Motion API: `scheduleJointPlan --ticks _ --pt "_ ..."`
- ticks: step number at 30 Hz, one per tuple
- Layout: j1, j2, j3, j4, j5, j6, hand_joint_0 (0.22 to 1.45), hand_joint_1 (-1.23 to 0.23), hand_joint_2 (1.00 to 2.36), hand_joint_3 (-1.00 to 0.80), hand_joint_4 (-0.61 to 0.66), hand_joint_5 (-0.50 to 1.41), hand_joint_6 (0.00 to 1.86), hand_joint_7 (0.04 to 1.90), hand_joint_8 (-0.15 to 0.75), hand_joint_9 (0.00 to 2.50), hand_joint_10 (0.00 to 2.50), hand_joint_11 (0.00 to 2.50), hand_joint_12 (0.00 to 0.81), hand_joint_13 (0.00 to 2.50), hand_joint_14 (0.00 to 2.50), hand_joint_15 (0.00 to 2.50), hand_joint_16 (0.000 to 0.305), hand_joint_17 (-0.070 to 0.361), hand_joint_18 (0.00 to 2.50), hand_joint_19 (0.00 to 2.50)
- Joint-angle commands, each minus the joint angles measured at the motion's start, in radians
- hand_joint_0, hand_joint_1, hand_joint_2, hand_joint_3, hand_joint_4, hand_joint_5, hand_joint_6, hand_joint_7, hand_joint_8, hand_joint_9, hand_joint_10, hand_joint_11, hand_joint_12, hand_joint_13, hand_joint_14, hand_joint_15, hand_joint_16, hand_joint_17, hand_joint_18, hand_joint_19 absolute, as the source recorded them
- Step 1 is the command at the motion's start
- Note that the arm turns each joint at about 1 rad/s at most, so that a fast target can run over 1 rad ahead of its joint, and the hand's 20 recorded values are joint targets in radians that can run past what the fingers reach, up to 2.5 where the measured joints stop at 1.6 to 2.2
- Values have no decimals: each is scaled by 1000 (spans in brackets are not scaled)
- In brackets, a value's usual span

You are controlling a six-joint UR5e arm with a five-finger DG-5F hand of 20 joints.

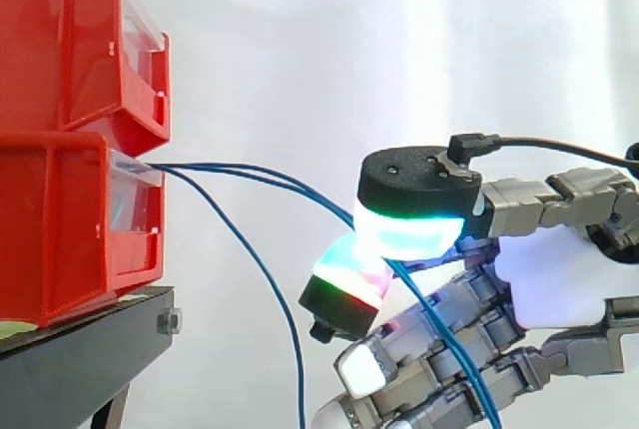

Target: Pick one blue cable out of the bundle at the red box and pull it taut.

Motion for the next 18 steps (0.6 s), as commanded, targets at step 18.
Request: scheduleJointPlan --ticks 18 --pt "0 0 4 -4 1 15 684 -822 1026 -108 353 -60 505 1142 234 887 11 437 398 550 4 131 55 124 638 291"
